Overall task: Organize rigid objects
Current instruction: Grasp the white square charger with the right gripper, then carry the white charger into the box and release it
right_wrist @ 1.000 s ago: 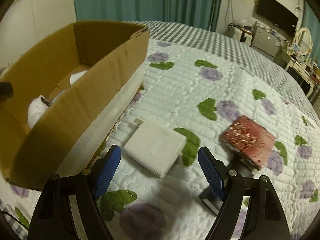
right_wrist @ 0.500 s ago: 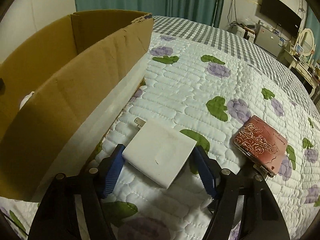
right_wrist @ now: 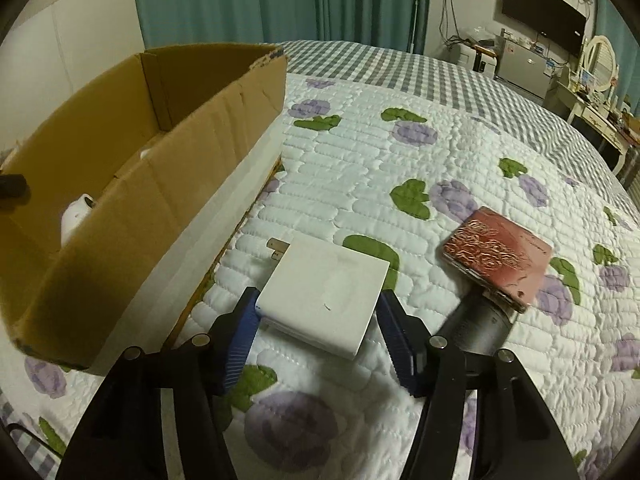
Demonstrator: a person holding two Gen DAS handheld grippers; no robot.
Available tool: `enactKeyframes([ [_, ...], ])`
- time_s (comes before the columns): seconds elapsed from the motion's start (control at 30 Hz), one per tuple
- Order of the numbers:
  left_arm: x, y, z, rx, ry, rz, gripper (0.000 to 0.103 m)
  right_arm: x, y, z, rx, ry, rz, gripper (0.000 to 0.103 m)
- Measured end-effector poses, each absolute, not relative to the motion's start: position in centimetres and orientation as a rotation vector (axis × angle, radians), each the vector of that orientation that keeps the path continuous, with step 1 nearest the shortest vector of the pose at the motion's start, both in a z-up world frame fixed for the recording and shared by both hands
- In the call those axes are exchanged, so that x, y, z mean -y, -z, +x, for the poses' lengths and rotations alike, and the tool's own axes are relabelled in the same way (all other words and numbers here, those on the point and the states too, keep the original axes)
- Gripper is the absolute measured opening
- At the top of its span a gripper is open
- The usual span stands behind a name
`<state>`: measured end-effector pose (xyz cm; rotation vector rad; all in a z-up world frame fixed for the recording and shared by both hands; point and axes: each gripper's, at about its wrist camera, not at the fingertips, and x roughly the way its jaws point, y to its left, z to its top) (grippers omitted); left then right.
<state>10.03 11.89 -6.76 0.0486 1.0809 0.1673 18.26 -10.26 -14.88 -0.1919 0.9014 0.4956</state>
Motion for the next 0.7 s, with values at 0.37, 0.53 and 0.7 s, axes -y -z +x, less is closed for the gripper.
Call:
enactKeyframes([
  [0.37, -11.9, 6.7, 10.1, -1.081, -0.168, 0.049, 0.009, 10.7, 8.9, 17.3, -0.805, -0.463, -0.236, 0.053],
  [0.53, -11.9, 6.7, 10.1, -1.082, -0.168, 0.05, 0.009, 10.7, 6.4, 16.9, -0.763, -0.473, -0.224, 0.053],
  [0.7, -11.9, 6.7, 10.1, -1.082, -0.168, 0.049, 0.009, 9.2, 2.2, 16.3, -0.676, -0.529, -0.232, 0.053],
])
